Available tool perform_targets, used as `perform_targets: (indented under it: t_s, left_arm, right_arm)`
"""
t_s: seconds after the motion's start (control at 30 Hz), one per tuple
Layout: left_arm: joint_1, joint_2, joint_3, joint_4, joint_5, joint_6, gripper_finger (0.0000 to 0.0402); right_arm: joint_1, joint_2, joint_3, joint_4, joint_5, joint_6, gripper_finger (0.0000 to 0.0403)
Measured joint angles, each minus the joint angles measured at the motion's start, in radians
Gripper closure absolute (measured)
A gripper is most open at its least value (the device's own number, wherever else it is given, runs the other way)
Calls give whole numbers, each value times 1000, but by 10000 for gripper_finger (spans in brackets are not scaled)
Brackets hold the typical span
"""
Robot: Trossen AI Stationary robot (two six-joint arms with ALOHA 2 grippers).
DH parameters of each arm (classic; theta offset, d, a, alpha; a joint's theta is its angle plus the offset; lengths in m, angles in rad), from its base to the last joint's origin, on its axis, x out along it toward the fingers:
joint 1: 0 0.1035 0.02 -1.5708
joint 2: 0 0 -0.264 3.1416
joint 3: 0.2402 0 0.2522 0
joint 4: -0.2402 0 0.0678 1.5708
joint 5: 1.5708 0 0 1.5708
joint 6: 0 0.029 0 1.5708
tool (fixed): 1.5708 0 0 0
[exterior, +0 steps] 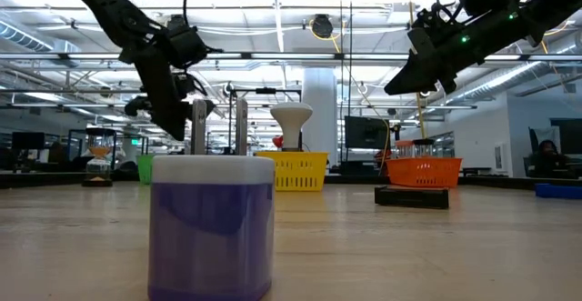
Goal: Pick & Place Office items
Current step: Adjust the red digital clock in the green bin, then put the left purple charger adapter into the yellow bin
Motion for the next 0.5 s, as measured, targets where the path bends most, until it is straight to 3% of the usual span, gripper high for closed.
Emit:
perform_targets:
  t_s: [0.1, 0.23, 0.5]
  left_arm:
    - [-42, -11, -16, 34, 23, 52, 392]
    - [-121, -9, -104, 207, 60, 105, 392]
    - [-291, -10, -370, 847, 249, 165, 392]
  right_arm:
    - [0, 0, 0, 0, 0, 0, 349]
    - [0, 0, 0, 0, 0, 0, 348]
    - [0, 0, 0, 0, 0, 0, 348]
